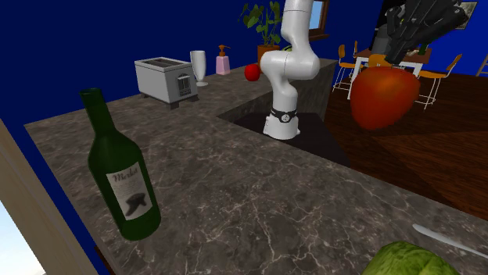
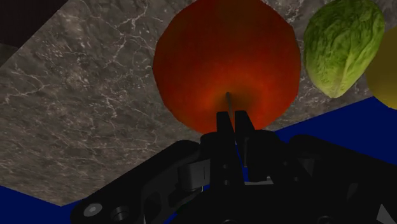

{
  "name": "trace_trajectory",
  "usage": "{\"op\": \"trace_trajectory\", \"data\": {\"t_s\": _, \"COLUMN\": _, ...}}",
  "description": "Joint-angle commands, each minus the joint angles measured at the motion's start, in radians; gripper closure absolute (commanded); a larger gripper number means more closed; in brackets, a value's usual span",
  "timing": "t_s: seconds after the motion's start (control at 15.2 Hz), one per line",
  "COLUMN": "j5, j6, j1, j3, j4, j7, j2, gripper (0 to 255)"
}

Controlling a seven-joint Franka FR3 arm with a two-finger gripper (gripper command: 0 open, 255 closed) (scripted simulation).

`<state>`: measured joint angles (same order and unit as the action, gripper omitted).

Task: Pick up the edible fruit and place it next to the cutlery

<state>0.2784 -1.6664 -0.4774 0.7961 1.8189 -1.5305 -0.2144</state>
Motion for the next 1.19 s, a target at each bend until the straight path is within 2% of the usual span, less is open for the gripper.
{"op": "trace_trajectory", "data": {"t_s": 0.0, "j5": 0.035, "j6": 0.036, "j1": 0.008, "j3": 0.061, "j4": -0.055, "j7": -0.072, "j2": 0.062, "gripper": 255}}
{"op": "trace_trajectory", "data": {"t_s": 0.2, "j5": 0.123, "j6": 0.109, "j1": 0.037, "j3": 0.153, "j4": -0.161, "j7": -0.189, "j2": 0.19, "gripper": 255}}
{"op": "trace_trajectory", "data": {"t_s": 0.33, "j5": 0.202, "j6": 0.171, "j1": 0.086, "j3": 0.202, "j4": -0.242, "j7": -0.272, "j2": 0.297, "gripper": 255}}
{"op": "trace_trajectory", "data": {"t_s": 0.53, "j5": 0.326, "j6": 0.277, "j1": 0.217, "j3": 0.229, "j4": -0.383, "j7": -0.382, "j2": 0.462, "gripper": 255}}
{"op": "trace_trajectory", "data": {"t_s": 0.73, "j5": 0.429, "j6": 0.374, "j1": 0.38, "j3": 0.208, "j4": -0.537, "j7": -0.449, "j2": 0.602, "gripper": 255}}
{"op": "trace_trajectory", "data": {"t_s": 1.12, "j5": 0.402, "j6": 0.286, "j1": 0.335, "j3": 0.21, "j4": -0.425, "j7": -0.477, "j2": 0.578, "gripper": 255}}
